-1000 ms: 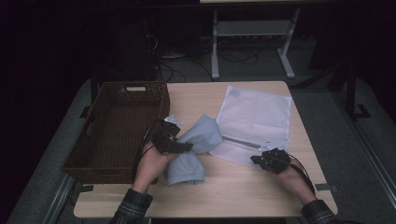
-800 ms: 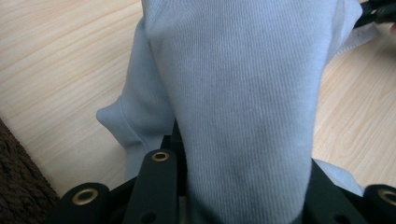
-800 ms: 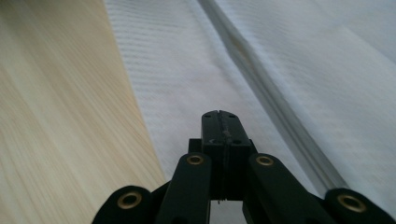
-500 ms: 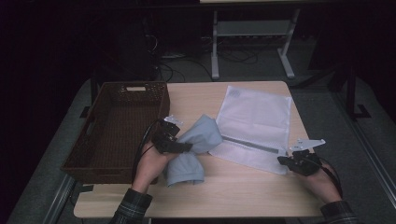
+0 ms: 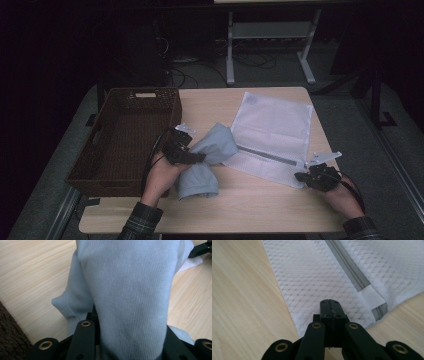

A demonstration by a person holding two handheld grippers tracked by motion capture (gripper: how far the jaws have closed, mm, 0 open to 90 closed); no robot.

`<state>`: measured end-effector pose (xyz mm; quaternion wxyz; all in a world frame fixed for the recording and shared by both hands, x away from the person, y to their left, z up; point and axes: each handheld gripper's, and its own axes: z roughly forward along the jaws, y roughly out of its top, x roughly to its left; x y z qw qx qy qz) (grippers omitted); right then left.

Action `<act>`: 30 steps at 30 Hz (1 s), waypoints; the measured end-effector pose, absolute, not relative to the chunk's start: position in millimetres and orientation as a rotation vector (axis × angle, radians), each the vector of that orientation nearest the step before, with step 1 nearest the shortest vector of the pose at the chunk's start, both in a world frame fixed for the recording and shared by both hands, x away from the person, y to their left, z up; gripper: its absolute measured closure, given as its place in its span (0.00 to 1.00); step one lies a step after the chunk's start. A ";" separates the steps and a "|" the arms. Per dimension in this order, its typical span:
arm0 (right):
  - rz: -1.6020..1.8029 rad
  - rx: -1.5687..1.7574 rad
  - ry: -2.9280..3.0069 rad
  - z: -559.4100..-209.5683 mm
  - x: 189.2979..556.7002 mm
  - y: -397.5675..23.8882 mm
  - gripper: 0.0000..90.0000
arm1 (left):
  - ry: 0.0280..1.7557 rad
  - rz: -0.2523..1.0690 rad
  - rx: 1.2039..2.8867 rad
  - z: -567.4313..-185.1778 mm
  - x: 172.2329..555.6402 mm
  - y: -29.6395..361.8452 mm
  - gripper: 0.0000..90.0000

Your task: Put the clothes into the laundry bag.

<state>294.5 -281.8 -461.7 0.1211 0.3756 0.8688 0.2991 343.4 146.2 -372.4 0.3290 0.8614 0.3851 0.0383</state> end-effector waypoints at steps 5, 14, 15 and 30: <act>0.887 1.033 2.579 -461.4 290.6 -266.3 1.00 | 1.011 0.100 2.255 -372.4 343.4 146.2 0.77; 0.901 0.920 2.656 -460.3 281.2 -241.1 1.00 | 1.013 0.100 2.253 -372.4 343.4 146.4 0.77; 0.901 0.920 2.656 -460.3 281.2 -241.1 1.00 | 1.012 0.100 2.254 -372.4 343.4 146.4 0.77; 1.053 0.862 2.645 -450.8 279.1 -231.2 0.93 | 1.009 0.106 2.268 -371.1 334.1 145.3 0.77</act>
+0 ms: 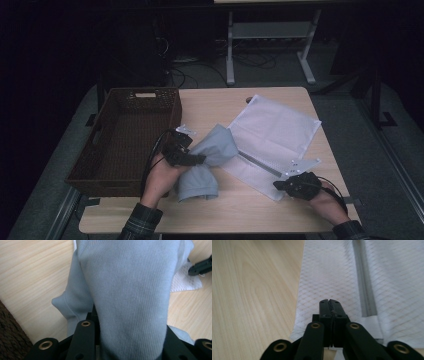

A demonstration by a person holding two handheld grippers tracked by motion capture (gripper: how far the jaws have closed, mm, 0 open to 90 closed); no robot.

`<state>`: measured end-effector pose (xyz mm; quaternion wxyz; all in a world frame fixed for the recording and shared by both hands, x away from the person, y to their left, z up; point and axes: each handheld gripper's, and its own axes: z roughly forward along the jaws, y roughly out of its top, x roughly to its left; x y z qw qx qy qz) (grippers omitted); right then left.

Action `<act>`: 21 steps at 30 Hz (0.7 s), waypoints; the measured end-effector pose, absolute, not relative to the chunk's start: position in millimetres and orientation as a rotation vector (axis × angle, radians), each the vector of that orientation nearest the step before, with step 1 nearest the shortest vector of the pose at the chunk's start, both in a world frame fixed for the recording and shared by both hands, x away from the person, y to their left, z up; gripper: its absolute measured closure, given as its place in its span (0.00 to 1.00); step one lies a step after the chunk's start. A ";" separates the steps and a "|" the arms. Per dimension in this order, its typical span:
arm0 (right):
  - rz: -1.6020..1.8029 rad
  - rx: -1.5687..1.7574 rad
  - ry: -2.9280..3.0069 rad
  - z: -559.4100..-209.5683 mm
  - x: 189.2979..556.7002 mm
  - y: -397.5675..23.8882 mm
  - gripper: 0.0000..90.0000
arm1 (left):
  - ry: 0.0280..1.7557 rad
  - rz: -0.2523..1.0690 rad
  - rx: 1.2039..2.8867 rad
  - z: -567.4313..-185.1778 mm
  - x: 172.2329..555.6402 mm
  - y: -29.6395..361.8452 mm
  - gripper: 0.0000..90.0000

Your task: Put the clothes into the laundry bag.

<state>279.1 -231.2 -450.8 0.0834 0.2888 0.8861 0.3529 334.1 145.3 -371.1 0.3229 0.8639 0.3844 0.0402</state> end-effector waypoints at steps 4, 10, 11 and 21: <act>1.082 0.891 2.631 -448.8 284.2 -233.1 0.84 | 1.007 0.106 2.279 -373.3 325.8 143.0 0.77; 1.122 0.904 2.569 -444.2 299.4 -230.9 0.69 | 1.006 0.090 2.307 -383.7 310.8 137.3 0.77; 1.143 0.925 2.546 -442.4 306.3 -230.3 0.65 | 1.003 0.083 2.314 -386.6 308.9 136.5 0.77; 1.167 0.924 2.522 -440.2 343.9 -210.1 0.53 | 1.012 0.048 2.334 -411.1 304.2 133.0 0.77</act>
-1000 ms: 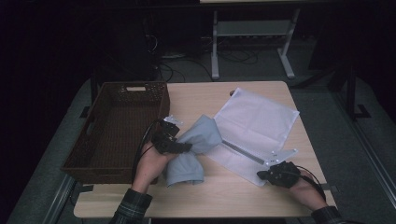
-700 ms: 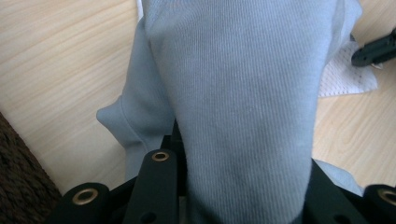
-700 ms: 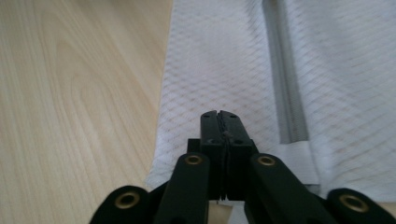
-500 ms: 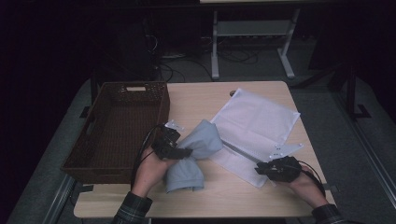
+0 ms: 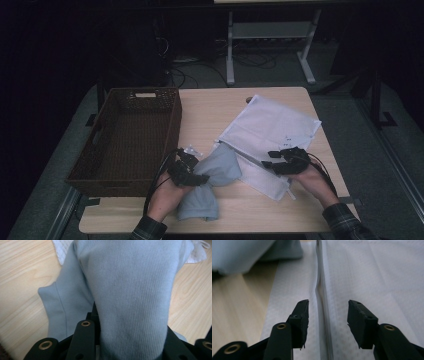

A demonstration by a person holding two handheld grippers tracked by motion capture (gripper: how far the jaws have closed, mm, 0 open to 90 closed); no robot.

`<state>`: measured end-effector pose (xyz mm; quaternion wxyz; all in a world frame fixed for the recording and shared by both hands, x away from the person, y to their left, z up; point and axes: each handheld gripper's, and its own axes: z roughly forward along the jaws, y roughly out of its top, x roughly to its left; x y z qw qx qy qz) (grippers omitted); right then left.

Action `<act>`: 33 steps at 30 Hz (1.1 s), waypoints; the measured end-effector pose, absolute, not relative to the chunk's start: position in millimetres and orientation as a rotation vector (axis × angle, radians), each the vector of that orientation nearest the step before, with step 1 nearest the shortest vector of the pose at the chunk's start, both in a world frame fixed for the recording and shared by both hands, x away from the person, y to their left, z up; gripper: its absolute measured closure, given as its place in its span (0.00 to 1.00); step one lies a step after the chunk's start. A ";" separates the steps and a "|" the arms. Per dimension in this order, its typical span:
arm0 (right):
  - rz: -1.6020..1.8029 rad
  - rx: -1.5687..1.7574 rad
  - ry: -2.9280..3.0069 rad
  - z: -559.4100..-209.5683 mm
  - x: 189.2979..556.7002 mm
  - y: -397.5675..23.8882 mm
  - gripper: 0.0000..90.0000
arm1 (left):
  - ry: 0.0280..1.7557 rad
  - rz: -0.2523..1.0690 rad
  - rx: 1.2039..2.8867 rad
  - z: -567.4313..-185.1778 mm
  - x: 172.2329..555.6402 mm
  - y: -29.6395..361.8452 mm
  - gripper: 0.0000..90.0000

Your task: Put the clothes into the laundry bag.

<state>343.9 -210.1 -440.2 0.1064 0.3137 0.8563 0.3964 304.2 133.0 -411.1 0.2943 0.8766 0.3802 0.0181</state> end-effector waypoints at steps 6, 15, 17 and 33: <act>1.169 0.918 2.502 -442.4 363.7 -199.5 0.49 | 1.008 0.040 2.340 -422.8 305.6 129.7 0.77; 1.207 0.911 2.491 -459.1 383.6 -188.0 0.47 | 1.013 0.030 2.345 -435.1 306.7 126.5 0.77; 1.206 0.906 2.499 -462.5 384.6 -185.3 0.47 | 1.011 0.029 2.352 -436.0 306.8 125.2 0.77; 1.072 0.898 2.461 -469.5 384.5 -189.9 0.51 | 1.023 0.009 2.341 -438.6 308.4 126.1 0.77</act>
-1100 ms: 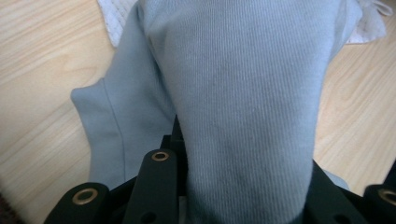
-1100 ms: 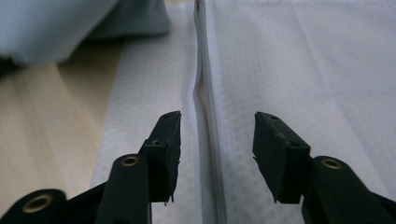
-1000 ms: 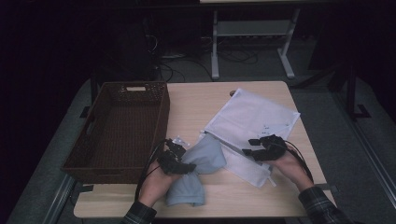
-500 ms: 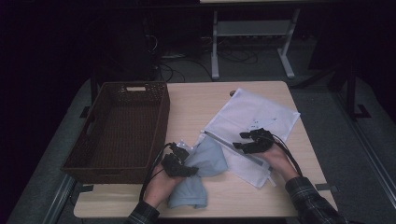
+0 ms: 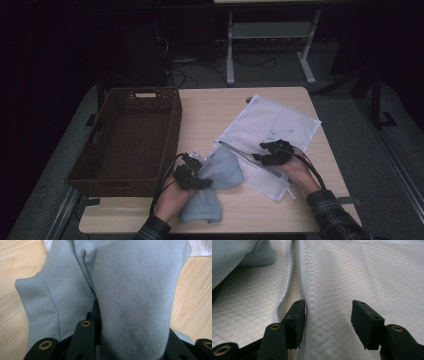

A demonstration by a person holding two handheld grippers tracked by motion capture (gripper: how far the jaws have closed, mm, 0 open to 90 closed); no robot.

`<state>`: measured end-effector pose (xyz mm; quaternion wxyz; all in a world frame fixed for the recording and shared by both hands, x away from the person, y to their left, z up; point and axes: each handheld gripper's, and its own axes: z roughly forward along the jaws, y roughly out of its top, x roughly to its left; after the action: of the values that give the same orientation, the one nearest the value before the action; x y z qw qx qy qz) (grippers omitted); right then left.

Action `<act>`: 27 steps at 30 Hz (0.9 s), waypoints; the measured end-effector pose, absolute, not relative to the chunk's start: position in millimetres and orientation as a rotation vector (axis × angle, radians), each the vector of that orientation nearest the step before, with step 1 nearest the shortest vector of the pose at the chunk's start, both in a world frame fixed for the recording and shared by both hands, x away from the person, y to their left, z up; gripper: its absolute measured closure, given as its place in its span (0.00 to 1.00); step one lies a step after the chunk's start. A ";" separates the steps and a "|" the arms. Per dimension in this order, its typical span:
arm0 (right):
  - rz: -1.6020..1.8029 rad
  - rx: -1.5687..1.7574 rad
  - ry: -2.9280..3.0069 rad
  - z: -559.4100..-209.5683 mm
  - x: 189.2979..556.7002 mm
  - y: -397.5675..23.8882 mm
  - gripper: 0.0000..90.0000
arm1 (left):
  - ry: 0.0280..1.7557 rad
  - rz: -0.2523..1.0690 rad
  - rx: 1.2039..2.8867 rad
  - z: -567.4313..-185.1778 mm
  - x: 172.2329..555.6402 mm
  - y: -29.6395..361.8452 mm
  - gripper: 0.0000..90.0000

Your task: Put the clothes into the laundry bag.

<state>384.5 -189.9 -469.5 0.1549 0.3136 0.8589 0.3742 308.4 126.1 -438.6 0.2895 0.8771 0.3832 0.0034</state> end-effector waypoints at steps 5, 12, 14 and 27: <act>1.096 0.913 2.458 -467.8 384.3 -195.6 0.58 | 1.022 0.008 2.341 -438.6 308.5 126.2 0.77; 1.087 0.814 2.523 -470.7 377.6 -182.7 0.65 | 1.022 0.008 2.343 -438.5 308.6 126.2 0.77; 1.082 0.799 2.540 -471.9 376.6 -178.9 0.68 | 1.022 0.008 2.343 -438.5 308.6 126.3 0.77; 1.128 0.852 2.531 -472.4 380.9 -182.9 0.98 | 1.023 0.006 2.347 -439.1 309.2 125.6 0.77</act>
<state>380.9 -182.9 -472.4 0.1212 0.2918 0.8666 0.3862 309.2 125.6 -439.1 0.2867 0.8782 0.3828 0.0023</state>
